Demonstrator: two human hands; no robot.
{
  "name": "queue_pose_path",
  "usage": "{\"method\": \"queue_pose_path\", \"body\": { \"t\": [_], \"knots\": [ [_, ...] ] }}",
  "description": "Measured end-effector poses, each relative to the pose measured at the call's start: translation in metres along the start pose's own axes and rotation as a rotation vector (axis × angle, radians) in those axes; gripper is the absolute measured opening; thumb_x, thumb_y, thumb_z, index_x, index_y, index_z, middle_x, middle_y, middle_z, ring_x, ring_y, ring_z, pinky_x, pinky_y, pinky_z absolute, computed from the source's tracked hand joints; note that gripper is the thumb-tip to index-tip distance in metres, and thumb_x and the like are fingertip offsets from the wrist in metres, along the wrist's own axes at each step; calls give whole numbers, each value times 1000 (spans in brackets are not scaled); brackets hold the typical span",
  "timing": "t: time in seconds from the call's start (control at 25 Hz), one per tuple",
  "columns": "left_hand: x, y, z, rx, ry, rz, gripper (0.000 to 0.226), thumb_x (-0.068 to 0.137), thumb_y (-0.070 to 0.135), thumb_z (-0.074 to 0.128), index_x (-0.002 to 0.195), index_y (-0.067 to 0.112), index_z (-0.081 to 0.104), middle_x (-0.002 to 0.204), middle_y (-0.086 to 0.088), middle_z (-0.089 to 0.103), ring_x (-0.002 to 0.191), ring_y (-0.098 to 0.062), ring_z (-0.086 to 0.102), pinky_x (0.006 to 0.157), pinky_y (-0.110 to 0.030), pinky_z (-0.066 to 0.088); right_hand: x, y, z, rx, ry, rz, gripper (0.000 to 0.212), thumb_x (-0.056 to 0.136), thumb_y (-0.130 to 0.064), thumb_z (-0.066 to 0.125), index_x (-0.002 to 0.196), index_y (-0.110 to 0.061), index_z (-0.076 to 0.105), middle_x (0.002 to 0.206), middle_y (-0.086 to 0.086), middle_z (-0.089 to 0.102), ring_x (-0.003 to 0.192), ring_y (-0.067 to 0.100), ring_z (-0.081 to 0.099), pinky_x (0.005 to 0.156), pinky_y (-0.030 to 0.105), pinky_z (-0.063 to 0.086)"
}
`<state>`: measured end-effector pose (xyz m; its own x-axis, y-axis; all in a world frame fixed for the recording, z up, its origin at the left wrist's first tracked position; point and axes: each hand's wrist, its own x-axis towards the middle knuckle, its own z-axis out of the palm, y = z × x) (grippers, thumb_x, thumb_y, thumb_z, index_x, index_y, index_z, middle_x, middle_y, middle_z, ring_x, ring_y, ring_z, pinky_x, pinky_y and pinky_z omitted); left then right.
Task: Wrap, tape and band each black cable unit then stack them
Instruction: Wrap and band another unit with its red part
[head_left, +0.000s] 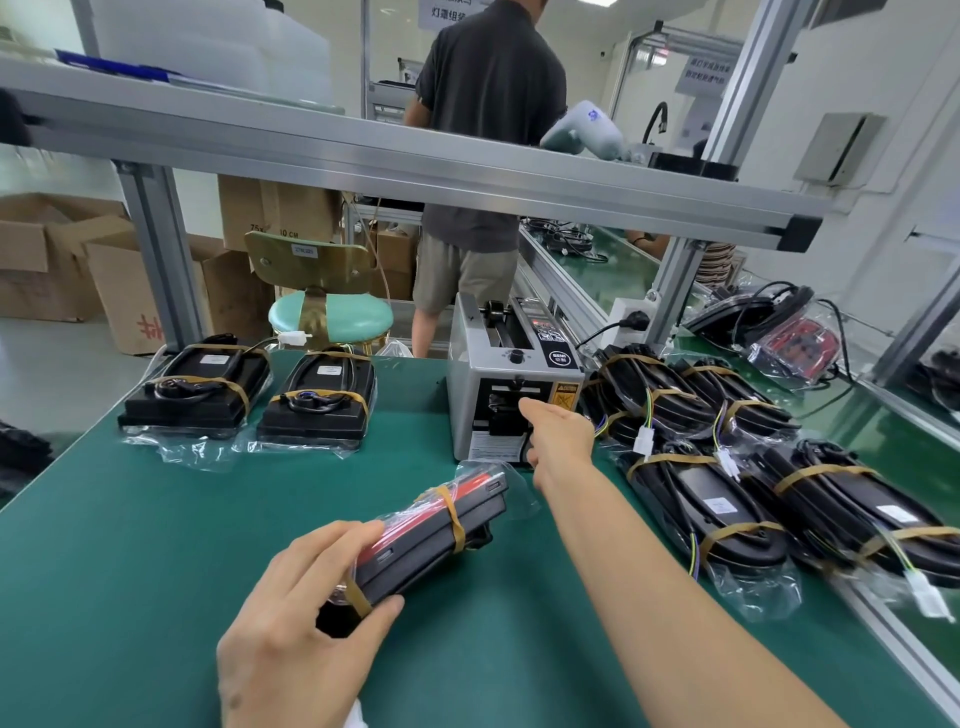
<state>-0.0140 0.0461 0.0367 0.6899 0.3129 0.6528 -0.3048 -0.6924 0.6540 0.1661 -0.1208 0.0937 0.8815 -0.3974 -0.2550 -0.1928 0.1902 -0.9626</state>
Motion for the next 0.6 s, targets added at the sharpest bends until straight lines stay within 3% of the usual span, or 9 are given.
{"method": "queue_pose_path", "body": {
  "t": [0.12,0.4,0.6],
  "knots": [
    [1,-1,0,4,-1,-9,49,52,22,76,100,26,74,100,13,65,93,-5,56,89,-11,40,6,-1,0,40,-11,66,6,86,-11,68,84,-13,64,57,-4,41,37,9,22,30,16,23],
    [2,2,-1,-8,5,-16,50,51,21,76,101,26,73,100,13,65,91,-7,56,89,-8,39,6,0,5,13,-14,22,12,84,-11,70,75,-17,65,58,-6,45,46,9,29,34,16,26],
    [2,2,-1,-4,3,-15,50,52,21,75,101,26,73,101,11,66,92,-8,56,89,-12,41,1,-4,-2,38,-134,51,19,89,-14,65,72,-18,55,54,-4,34,45,9,21,37,19,20]
  ]
}}
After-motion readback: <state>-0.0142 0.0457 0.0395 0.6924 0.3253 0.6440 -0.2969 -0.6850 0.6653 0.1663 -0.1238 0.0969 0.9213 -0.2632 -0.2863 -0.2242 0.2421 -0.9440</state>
